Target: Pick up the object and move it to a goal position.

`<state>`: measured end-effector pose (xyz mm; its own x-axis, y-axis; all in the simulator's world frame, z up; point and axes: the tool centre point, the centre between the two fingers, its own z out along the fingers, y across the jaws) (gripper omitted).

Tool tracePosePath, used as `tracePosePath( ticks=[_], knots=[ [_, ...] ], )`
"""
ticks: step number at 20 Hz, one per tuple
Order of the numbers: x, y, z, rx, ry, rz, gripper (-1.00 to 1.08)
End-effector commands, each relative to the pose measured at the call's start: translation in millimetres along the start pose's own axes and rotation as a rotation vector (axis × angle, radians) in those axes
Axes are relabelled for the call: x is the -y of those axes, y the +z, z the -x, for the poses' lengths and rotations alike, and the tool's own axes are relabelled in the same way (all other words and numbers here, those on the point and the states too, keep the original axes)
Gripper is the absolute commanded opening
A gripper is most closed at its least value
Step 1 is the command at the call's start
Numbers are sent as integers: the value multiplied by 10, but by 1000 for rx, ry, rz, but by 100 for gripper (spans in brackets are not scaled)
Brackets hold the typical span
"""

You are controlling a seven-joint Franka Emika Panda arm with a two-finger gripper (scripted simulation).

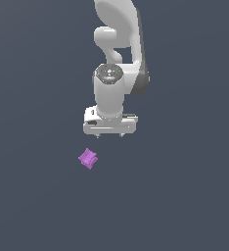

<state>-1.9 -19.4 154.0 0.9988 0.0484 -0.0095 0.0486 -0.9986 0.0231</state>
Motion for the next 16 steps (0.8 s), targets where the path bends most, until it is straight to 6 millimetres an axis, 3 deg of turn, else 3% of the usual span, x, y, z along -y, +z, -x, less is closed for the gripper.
tracePosePath(
  ticks=[1, 10, 16],
  knots=[
    [0, 0, 0, 0, 0, 0, 100],
    [271, -101, 17, -6, -79, 2, 100],
    [217, -73, -7, -5, -53, 0, 100]
  ],
)
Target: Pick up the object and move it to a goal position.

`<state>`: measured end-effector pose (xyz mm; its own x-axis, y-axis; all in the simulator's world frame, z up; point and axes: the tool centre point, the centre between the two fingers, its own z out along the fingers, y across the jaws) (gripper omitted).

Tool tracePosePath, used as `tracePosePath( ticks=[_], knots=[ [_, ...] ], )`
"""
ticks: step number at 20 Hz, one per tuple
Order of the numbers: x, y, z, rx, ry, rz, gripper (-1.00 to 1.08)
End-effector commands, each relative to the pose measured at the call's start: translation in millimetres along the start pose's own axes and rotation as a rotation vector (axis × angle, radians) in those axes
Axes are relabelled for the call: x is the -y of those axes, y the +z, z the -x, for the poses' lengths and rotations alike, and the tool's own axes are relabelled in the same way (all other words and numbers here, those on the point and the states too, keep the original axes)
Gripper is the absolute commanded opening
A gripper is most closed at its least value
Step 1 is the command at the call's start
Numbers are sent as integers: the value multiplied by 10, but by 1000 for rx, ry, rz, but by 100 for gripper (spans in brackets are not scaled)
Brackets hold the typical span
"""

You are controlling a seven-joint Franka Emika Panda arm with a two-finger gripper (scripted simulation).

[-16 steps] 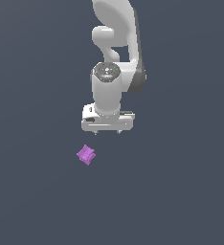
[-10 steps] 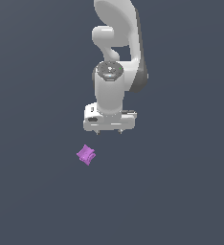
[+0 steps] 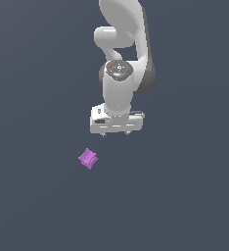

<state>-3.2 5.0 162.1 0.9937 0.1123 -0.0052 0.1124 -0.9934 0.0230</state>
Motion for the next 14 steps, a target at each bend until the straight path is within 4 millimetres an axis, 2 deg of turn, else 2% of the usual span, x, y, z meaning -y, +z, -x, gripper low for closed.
tracePosePath(
  ticks=[1, 7, 14],
  knots=[
    [-49, 26, -18, 1, 24, -2, 100],
    [-282, 153, -119, 2, 148, -11, 100],
    [-768, 425, -276, 3, 392, -22, 100]
  ],
)
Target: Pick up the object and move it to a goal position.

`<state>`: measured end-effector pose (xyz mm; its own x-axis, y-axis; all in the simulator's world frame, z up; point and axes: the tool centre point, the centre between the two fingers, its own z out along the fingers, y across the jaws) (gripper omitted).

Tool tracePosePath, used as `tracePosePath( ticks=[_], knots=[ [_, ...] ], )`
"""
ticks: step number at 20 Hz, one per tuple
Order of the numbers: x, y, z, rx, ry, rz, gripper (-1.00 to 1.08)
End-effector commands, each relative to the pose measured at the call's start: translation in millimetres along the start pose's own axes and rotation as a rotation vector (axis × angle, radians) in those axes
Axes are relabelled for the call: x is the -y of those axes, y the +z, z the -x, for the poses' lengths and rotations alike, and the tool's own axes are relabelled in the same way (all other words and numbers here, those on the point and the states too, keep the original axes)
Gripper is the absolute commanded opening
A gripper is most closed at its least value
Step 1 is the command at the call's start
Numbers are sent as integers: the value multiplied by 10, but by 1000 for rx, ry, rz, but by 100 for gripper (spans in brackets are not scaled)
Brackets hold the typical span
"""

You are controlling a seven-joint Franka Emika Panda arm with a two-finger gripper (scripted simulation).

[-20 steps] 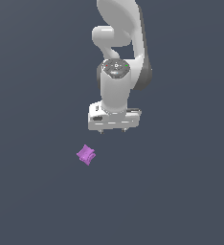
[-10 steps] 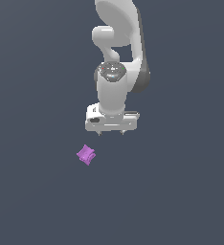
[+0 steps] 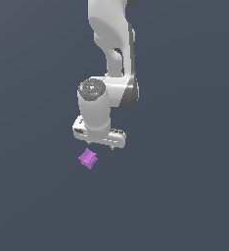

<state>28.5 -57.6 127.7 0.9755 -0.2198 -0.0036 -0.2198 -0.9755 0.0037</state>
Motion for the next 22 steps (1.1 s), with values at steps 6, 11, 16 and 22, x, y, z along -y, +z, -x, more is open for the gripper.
tracePosePath(
  ticks=[6, 11, 16, 22],
  knots=[
    [-418, 260, -257, -1, 227, -4, 100],
    [-565, 350, -334, -3, 303, -4, 100],
    [-594, 367, -343, -2, 315, -4, 100],
    [-596, 503, -342, -2, 317, -4, 100]
  ],
)
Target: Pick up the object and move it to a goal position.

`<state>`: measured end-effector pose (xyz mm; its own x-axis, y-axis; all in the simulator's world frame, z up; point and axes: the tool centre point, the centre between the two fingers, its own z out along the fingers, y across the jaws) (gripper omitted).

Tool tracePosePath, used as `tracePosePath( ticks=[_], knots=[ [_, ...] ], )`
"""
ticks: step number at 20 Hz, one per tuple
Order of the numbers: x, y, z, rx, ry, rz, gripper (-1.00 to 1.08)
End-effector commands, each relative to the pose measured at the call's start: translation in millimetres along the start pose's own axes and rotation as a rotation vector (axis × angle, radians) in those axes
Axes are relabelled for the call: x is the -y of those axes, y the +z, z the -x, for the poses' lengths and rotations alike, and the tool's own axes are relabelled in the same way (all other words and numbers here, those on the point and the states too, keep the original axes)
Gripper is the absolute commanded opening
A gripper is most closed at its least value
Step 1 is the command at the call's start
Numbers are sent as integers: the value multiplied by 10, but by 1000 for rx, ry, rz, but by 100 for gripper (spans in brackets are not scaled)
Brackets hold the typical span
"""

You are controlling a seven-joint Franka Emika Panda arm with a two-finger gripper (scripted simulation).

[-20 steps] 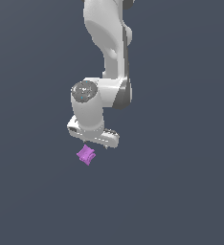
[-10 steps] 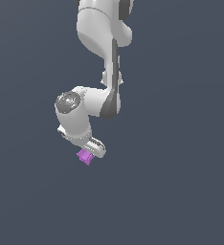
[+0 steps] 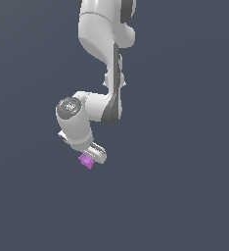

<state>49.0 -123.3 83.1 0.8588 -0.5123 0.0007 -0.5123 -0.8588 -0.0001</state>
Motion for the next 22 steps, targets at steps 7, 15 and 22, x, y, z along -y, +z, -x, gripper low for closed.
tracePosePath(
  ticks=[7, 15, 22],
  knots=[
    [-9, 388, 8, 1, 5, 0, 100],
    [-5, 426, -6, 1, 5, 0, -100],
    [-5, 426, -6, 1, 5, 0, -100]
  ],
)
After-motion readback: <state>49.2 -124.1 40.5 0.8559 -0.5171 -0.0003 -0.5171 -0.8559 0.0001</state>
